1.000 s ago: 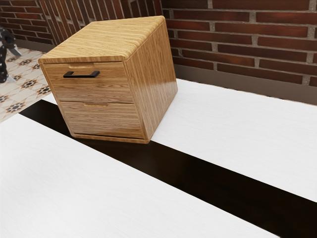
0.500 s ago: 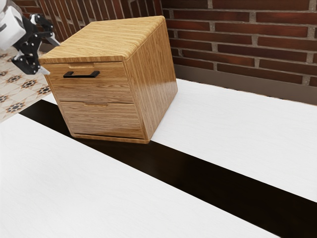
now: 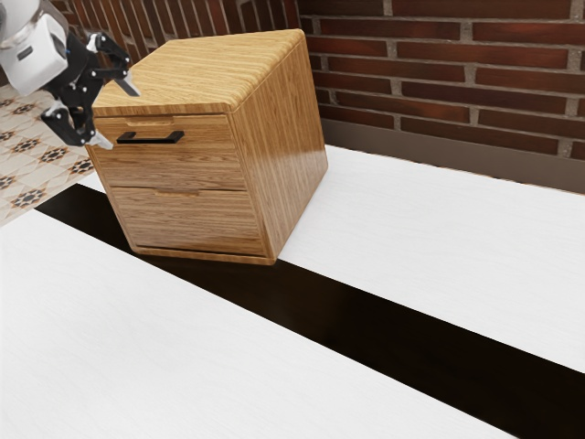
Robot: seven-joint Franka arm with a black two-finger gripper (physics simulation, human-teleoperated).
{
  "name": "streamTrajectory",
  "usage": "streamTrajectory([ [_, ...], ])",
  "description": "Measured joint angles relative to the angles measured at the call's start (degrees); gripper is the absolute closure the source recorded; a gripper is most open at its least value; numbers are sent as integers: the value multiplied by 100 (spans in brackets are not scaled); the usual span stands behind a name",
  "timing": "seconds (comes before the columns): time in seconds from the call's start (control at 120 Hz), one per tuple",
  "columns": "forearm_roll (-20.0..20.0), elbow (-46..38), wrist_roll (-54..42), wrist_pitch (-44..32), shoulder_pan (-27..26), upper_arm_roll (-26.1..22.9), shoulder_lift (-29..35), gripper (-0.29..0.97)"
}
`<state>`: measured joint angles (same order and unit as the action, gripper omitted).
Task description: Pull the drawer handle with one arm to open the drawer
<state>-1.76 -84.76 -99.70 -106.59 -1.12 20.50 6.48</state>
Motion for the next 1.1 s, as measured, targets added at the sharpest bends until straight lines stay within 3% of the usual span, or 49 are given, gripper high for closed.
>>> streamTrajectory([
  [0.358, 71, 52, 70, 476, 43, 132, 201, 0],
  [0.633, 86, 207, 234, 532, 107, 1361, 183, 0],
  [1.1, 27, 213, 393, -708, 59, 1601, -541, 0],
])
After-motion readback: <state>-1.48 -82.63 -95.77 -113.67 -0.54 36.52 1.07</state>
